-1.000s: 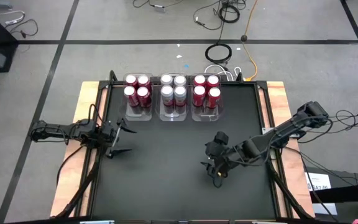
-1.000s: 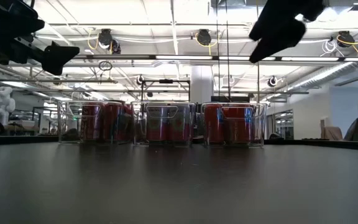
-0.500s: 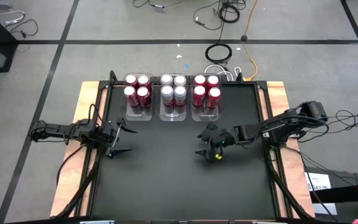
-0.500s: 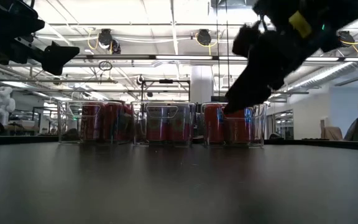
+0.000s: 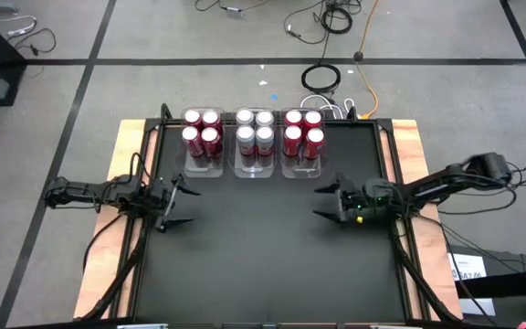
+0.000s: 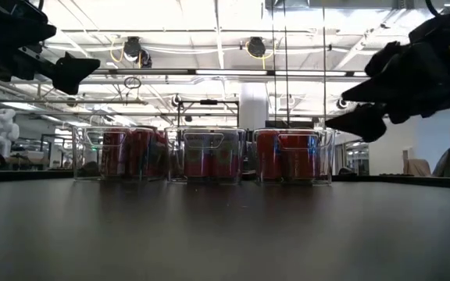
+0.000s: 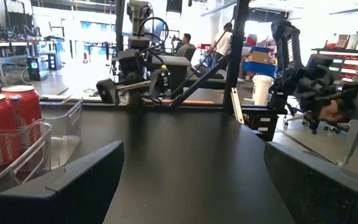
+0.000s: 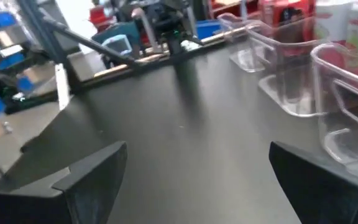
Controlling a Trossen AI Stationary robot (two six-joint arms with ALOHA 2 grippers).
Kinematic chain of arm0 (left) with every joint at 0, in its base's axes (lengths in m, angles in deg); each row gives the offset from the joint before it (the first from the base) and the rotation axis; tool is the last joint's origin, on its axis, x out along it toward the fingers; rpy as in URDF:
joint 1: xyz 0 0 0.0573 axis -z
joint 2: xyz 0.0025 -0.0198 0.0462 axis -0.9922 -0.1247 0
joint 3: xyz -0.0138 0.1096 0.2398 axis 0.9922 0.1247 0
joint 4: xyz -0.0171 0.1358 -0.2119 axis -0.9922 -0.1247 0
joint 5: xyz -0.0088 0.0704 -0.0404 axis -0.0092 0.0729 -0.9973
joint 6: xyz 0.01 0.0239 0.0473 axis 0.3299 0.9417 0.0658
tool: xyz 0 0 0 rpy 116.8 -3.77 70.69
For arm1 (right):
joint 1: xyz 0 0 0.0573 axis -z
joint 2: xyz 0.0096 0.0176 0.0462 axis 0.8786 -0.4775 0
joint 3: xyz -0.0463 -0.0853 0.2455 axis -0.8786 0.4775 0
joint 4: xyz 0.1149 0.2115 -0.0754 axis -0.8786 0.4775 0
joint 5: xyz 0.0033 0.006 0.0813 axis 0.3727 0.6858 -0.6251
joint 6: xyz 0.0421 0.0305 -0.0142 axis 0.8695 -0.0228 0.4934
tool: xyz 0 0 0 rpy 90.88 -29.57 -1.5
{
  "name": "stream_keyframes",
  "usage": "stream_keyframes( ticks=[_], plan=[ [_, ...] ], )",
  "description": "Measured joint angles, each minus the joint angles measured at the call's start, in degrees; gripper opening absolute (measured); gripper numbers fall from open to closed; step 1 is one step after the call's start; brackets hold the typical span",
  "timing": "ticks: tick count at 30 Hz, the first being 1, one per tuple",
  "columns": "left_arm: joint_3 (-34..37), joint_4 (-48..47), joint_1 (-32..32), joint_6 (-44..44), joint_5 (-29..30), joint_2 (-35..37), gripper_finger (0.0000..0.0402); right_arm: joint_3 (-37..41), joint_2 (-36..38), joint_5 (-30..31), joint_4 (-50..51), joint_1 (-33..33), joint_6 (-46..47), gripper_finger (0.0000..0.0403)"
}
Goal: Sort soda cans
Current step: Return to Home Position
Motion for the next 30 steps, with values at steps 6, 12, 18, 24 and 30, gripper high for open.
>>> stream_keyframes(
  ticks=[6, 12, 18, 24, 30],
  plan=[
    [0.02, 0.26, 0.0, -0.01, 0.0, -0.04, 0.0395, -0.06, 9.51, -2.79, 12.52, 1.36, -1.18, 0.0386],
    [0.04, 0.0, 0.0, 0.0, 0.0, -0.2, 0.0395, -0.08, 22.35, -10.08, 27.53, 4.62, -3.27, 0.0386],
    [0.04, -0.03, 0.0, -0.01, -0.01, -0.26, 0.0395, -0.07, 37.65, -13.8, 40.68, 6.96, -4.11, 0.0386],
    [0.04, -0.02, 0.0, -0.01, 0.0, -0.26, 0.0395, -0.12, 55.99, -13.79, 52.75, 8.56, -5.52, 0.0386],
    [0.04, 0.02, 0.0, 0.01, -0.02, -0.24, 0.0395, -0.27, 64.31, -5.12, 53.46, 8.56, -9.53, 0.0386]
  ],
)
